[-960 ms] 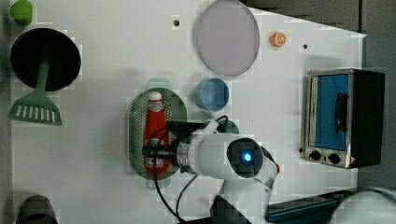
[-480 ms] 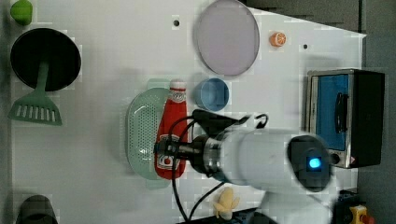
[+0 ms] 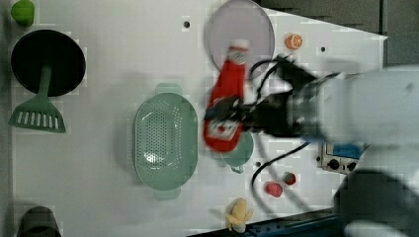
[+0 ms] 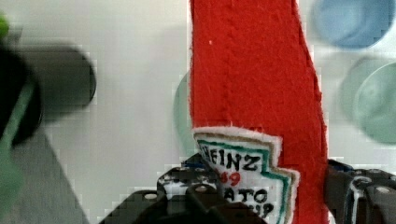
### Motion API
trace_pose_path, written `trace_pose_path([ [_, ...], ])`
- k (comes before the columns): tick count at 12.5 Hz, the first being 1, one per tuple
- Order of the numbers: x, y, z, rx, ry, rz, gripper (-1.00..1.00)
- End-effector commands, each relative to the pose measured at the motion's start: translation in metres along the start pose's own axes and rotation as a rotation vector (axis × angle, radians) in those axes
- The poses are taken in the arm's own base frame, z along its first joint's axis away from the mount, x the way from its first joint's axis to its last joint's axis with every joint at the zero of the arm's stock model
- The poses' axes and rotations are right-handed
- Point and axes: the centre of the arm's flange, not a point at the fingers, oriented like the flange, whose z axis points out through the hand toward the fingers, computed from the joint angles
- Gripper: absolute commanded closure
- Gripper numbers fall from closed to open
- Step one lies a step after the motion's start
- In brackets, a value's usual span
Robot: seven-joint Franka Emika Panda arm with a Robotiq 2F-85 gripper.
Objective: Pick ketchup from strainer and place it on the table
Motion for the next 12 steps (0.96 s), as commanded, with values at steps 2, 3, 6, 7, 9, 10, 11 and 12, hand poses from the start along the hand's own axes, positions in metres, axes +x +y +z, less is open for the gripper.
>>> trace_pose_path([
  [2,0.116,0.100,-0.016,-0.013,0.027,0.066,-0.19],
  [3,0.135,0.122,-0.016,-0.020,0.031,0.049,-0.19],
  [6,0.185,0.194,-0.013,-0.048,0.033,0.003,-0.19],
  [7,0.198,0.218,-0.011,-0.059,0.031,0.005,-0.19],
  [9,0.213,0.255,-0.002,-0.093,0.023,-0.003,-0.19],
  [10,0.217,0.268,0.006,-0.106,0.010,0.013,-0.19],
  [11,0.219,0.279,0.014,-0.116,-0.004,0.030,-0.19],
  [12,0.219,0.288,0.023,-0.125,-0.018,0.041,-0.19],
])
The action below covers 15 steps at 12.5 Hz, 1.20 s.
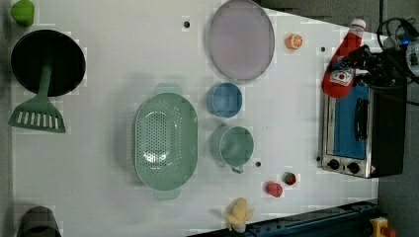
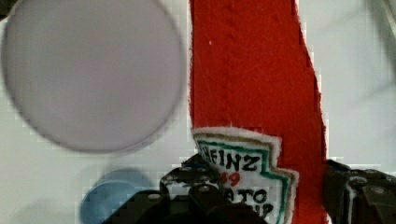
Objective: Pick ketchup from strainer and place it on the table
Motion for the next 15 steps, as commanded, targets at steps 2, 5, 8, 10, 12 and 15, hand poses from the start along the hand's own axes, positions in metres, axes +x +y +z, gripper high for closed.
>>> trace_pose_path([
  [2,-0.034,-0.020,0.027,-0.055,-0.041,-0.142,-0.19],
  [5,-0.040,-0.012,0.066,-0.081,-0.016,-0.164,-0.19],
  [8,-0.055,0.001,0.118,-0.093,-0.060,-0.164,-0.19],
  [10,-0.059,0.008,0.148,-0.078,-0.063,-0.159,-0.19],
  [12,-0.062,0.014,0.179,-0.060,-0.069,-0.155,-0.19],
  [15,-0.060,0.018,0.211,-0.019,-0.048,-0.144,-0.27],
])
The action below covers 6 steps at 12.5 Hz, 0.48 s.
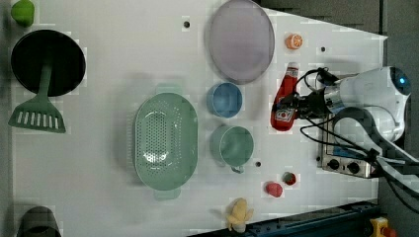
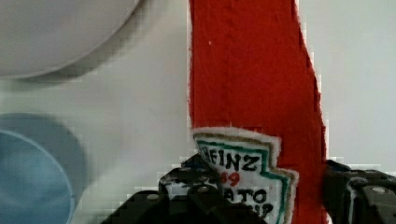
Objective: Pick ketchup from strainer and place it on the table
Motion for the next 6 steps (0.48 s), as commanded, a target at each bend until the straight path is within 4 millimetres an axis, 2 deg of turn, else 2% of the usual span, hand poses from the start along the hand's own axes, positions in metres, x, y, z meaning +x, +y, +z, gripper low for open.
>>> trace_pose_path([
  [1,0.013,0.021,0.017,0.028,0.031,0.010,-0.46],
  [3,0.014,0.024,0.021,0.034,0.045,0.012,-0.90],
  [4,0.015,0.025,0.014,0.028,0.052,0.008,-1.00],
  [5,0.017,0.024,-0.002,0.026,0.073,0.008,-1.00],
  [6,0.020,0.023,-0.028,0.027,0.109,0.011,-1.00],
])
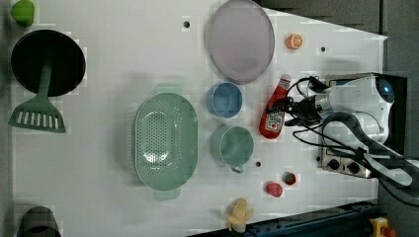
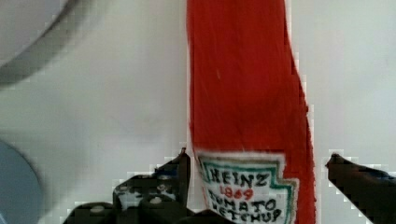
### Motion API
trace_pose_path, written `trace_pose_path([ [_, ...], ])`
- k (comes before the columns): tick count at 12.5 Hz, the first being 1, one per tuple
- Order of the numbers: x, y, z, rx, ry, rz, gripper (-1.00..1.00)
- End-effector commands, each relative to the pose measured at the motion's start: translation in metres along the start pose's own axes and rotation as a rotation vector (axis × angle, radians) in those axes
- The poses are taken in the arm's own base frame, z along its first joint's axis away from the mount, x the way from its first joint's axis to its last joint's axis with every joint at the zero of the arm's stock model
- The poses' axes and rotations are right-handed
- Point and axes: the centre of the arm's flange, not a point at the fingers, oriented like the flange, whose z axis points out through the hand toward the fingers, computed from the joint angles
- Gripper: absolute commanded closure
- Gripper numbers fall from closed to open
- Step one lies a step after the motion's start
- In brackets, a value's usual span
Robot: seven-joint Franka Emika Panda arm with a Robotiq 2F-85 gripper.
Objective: Pick ketchup from strainer and place it on the table
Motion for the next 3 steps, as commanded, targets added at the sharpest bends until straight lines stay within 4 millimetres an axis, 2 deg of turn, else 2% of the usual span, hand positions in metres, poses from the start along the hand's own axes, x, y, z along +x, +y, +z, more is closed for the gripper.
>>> trace_pose_path([
  [1,0.017,-0.005,-0.103,0.015,0.174,-0.032,-1.00],
  [3,0.016,-0.009,-0.171,0.008,0.219,-0.003,-1.00],
])
